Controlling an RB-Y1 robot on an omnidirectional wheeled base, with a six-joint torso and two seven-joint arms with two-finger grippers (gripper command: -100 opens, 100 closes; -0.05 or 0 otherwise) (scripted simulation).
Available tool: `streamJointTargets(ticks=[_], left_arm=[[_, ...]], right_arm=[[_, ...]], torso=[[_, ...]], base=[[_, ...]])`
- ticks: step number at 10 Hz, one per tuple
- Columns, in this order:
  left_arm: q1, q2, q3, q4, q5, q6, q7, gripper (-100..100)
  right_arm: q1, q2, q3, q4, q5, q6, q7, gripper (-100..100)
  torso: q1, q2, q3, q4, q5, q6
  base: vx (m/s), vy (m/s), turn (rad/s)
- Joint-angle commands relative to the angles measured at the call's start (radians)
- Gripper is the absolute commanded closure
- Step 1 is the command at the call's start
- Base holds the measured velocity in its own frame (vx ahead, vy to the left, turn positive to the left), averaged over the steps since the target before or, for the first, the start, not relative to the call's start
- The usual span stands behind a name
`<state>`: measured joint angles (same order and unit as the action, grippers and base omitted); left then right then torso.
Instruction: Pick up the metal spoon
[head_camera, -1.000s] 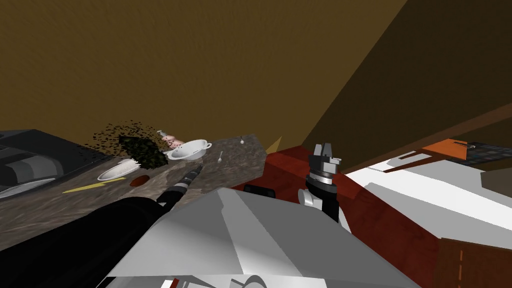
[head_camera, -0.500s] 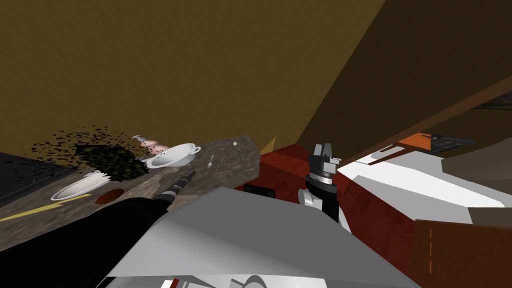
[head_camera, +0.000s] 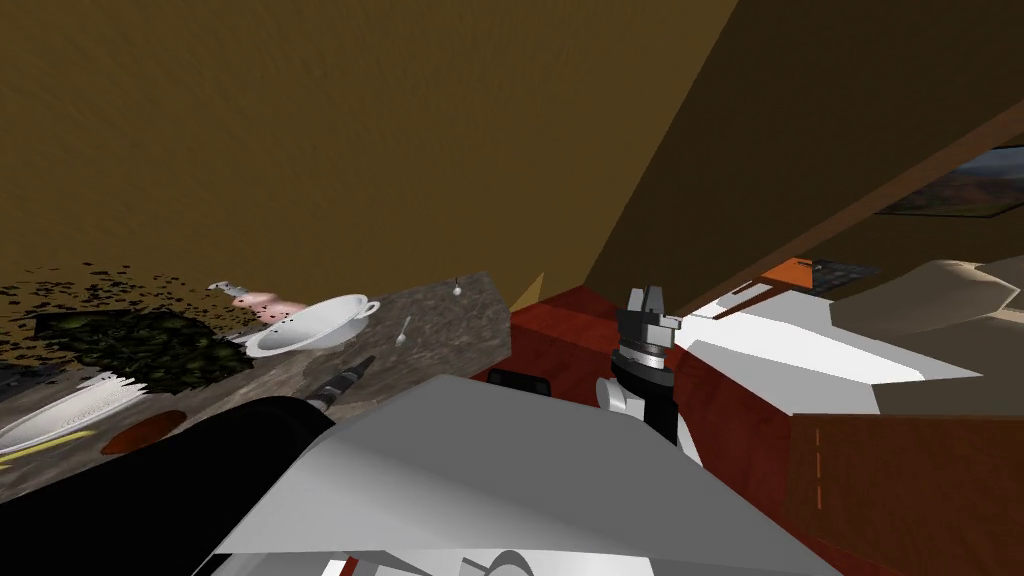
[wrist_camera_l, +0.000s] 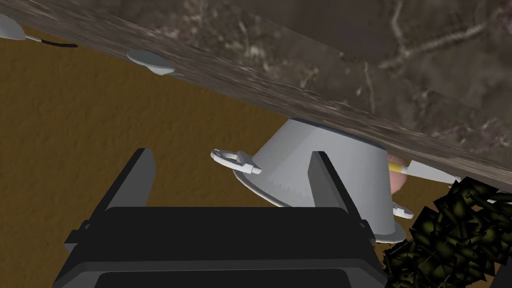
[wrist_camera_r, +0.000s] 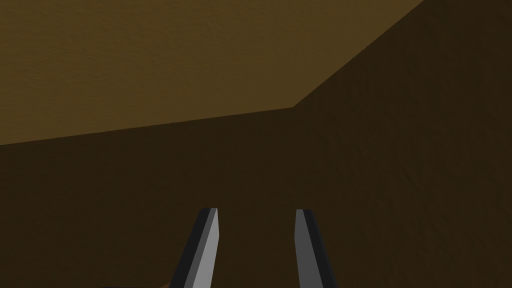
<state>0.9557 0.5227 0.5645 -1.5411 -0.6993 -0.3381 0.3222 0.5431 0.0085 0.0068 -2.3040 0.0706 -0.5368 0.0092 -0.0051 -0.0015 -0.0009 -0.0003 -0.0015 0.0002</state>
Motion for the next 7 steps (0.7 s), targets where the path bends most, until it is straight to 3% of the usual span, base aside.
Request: streamJointTargets(ticks=[1,2,7], left_arm=[[0.021,0.045,0.001,0.05,-0.022,0.012,0.048,-100],[0.021,0.045,0.001,0.054,-0.022,0.012,0.048,-100],[0.076,0.144,-0.011,0.174,-0.058,0.019,0.152,-100]], right_arm=[[0.0,0.0,0.0,0.0,0.0,0.0,0.0,0],[0.0,0.0,0.0,0.0,0.0,0.0,0.0,0],[0.0,0.0,0.0,0.0,0.0,0.0,0.0,0]], torso=[[0.0,0.0,0.0,0.0,0.0,0.0],[0.0,-0.002,-0.001,0.0,0.0,0.0],[0.001,0.0,0.0,0.0,0.0,0.0]], base=[[0.09,-0.09,-0.221],[0.08,-0.065,-0.08],[0.075,-0.066,-0.158]])
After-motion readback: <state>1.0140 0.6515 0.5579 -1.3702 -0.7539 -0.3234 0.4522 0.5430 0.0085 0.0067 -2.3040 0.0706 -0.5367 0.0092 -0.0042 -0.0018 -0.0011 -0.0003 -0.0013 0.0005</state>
